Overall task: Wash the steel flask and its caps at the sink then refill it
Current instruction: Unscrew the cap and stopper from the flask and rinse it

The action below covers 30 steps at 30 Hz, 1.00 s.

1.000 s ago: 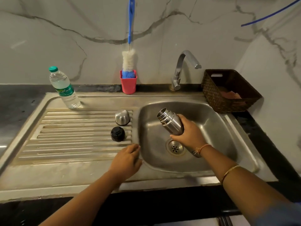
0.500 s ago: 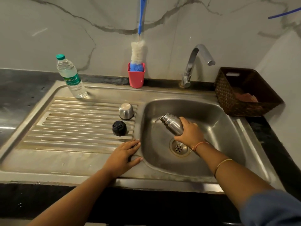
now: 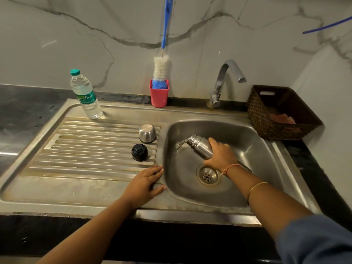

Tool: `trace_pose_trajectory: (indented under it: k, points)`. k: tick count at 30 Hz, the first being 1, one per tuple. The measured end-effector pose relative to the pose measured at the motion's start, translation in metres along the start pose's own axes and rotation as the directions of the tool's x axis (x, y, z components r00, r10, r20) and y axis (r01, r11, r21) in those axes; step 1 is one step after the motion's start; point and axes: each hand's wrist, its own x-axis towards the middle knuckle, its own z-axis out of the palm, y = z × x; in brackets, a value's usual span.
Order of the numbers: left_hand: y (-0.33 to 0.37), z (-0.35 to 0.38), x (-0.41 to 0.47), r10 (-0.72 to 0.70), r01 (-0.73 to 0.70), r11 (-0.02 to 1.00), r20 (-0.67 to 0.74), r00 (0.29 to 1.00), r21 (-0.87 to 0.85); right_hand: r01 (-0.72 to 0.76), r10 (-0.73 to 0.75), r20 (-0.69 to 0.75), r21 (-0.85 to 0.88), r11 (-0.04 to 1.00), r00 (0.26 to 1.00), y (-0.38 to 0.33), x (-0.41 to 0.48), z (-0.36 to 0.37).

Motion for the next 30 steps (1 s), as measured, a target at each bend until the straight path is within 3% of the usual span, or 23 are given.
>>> trace_pose_trajectory:
  k: [30]
  points:
    - [0.014,-0.017,0.003,-0.104,0.113,0.991,0.135,0.985,-0.068,-0.07,0.069,-0.008,-0.111,0.991,0.998,-0.008,-0.009,-0.009]
